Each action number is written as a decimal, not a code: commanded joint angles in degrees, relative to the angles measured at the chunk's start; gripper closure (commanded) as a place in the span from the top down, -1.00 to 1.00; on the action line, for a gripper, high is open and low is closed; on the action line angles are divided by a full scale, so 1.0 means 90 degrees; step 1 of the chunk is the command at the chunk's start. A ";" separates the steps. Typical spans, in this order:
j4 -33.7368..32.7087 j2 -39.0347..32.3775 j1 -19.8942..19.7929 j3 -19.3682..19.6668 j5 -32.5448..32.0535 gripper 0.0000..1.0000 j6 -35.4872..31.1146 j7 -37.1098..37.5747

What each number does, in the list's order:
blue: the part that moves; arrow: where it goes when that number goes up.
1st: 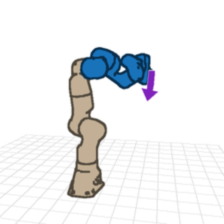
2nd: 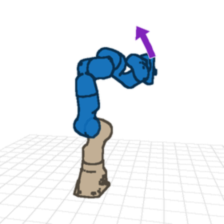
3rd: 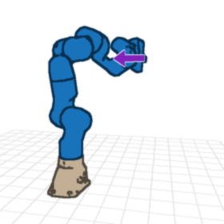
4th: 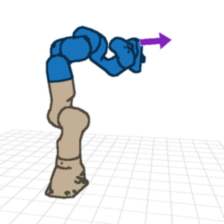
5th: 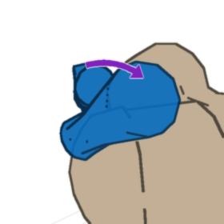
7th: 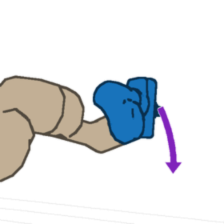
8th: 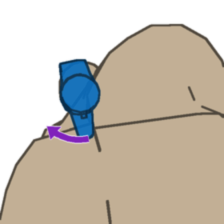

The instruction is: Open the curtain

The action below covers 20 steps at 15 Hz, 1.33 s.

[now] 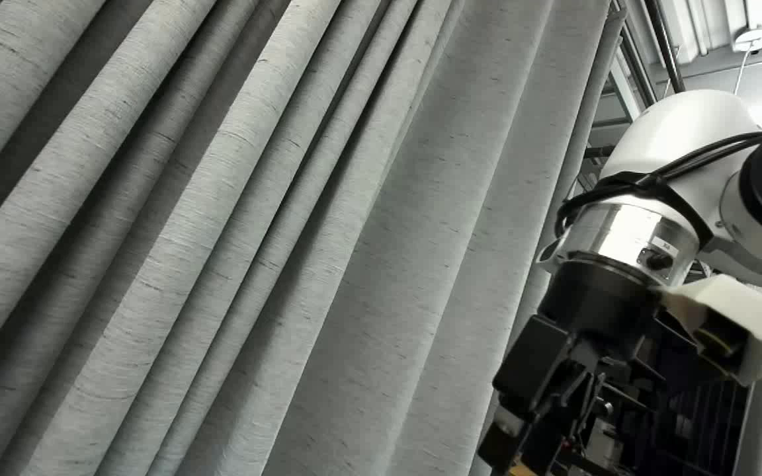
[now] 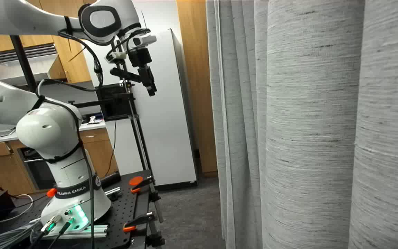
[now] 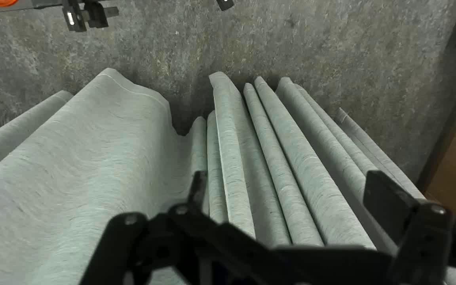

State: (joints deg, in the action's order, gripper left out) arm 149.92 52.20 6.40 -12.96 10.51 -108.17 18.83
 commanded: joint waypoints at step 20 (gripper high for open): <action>-0.0041 -0.0054 -0.0027 -0.0008 0.0044 1.00 0.0097 -0.0009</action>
State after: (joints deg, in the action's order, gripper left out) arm 149.92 51.76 6.40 -12.96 10.51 -108.17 18.82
